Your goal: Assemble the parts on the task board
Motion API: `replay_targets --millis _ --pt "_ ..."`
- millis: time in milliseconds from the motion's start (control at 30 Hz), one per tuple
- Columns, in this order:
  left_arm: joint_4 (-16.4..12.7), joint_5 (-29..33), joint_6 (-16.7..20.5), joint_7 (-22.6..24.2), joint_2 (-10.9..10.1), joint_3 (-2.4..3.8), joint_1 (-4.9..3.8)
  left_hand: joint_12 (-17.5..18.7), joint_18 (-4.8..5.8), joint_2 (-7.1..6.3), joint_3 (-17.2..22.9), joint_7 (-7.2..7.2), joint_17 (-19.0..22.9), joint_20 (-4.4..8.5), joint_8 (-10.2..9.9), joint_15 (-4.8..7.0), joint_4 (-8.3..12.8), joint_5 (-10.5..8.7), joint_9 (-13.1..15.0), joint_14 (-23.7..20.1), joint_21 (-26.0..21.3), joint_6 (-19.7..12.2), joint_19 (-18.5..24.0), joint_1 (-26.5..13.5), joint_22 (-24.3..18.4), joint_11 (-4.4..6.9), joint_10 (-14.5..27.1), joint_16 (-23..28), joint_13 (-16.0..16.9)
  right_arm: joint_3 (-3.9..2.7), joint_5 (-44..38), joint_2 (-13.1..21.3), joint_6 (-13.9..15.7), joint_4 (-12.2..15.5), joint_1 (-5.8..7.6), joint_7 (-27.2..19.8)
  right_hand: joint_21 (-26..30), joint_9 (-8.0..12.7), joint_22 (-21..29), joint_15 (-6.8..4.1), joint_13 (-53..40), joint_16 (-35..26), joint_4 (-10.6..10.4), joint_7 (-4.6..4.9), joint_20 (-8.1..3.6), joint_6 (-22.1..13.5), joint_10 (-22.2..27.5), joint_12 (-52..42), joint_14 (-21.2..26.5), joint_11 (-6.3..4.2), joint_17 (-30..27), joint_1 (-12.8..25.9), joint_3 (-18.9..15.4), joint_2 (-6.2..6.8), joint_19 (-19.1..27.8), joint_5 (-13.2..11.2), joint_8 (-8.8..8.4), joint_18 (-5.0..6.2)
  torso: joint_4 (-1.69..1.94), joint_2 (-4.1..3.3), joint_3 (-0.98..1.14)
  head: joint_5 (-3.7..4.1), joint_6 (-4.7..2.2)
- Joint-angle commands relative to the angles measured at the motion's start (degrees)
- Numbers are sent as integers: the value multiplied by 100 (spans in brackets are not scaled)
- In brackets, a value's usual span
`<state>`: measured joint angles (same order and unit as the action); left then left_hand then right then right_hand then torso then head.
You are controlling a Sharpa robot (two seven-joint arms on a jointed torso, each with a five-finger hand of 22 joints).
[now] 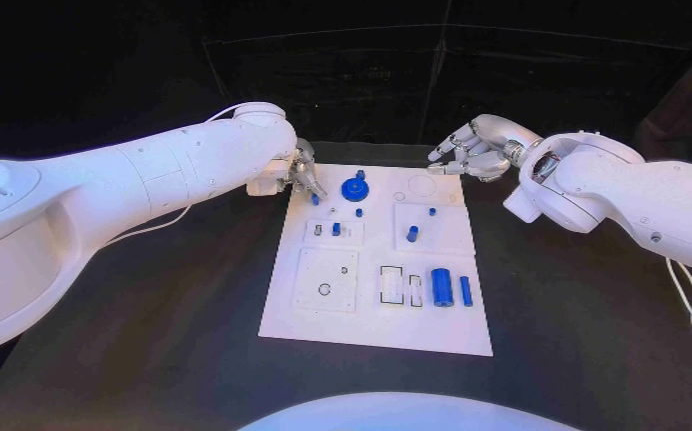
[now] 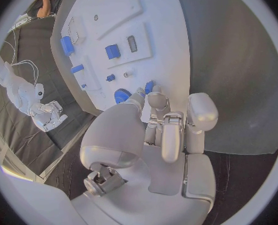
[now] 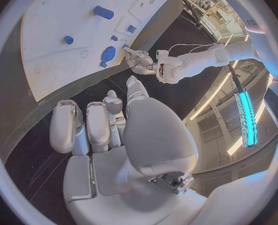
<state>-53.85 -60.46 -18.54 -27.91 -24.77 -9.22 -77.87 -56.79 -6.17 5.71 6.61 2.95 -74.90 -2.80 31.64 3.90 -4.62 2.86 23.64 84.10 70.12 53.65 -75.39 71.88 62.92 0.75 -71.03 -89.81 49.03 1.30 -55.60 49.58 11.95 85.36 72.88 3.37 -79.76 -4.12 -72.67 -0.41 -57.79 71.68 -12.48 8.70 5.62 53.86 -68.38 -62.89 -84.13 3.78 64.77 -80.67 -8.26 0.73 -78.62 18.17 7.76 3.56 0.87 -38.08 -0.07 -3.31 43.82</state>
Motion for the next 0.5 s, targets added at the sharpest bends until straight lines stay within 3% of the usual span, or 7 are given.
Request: replay_targets --millis 33,267,500 --pt "-33 -30 232 243 -30 3 -8 15 7 96 160 -39 -1470 68 96 63 186 -15 87 580 -11 60 -3 248 0 74 -1 4 -4 -3 -4 -10 -29 -6 10 -45 35 6 4 -41 -3 -29 2 -17 -10 6 34 15 -90 -21 2 -15 -26 -57 37 23 23 56 -3 0 2 -3 3" --pt "-230 101 569 253 -220 7 -9 20 23 92 479 -44 -1455 116 254 87 402 -17 253 576 4 -41 -16 349 43 79 -64 13 11 -3 -1 -15 -27 -18 10 -51 39 6 11 -41 -6 -36 2 -18 -10 9 33 13 -89 -21 -6 -17 -27 -61 41 32 25 57 7 3 2 11 9" --pt "-826 144 1034 199 -641 17 -30 15 31 16 703 -53 -1444 127 361 94 492 -18 371 574 21 -99 -36 268 79 89 -119 19 20 -3 7 4 -23 -22 10 -51 41 5 13 -42 5 -40 1 -18 -10 11 41 21 -88 -21 -11 -17 -29 -63 42 39 27 57 18 13 6 10 8"
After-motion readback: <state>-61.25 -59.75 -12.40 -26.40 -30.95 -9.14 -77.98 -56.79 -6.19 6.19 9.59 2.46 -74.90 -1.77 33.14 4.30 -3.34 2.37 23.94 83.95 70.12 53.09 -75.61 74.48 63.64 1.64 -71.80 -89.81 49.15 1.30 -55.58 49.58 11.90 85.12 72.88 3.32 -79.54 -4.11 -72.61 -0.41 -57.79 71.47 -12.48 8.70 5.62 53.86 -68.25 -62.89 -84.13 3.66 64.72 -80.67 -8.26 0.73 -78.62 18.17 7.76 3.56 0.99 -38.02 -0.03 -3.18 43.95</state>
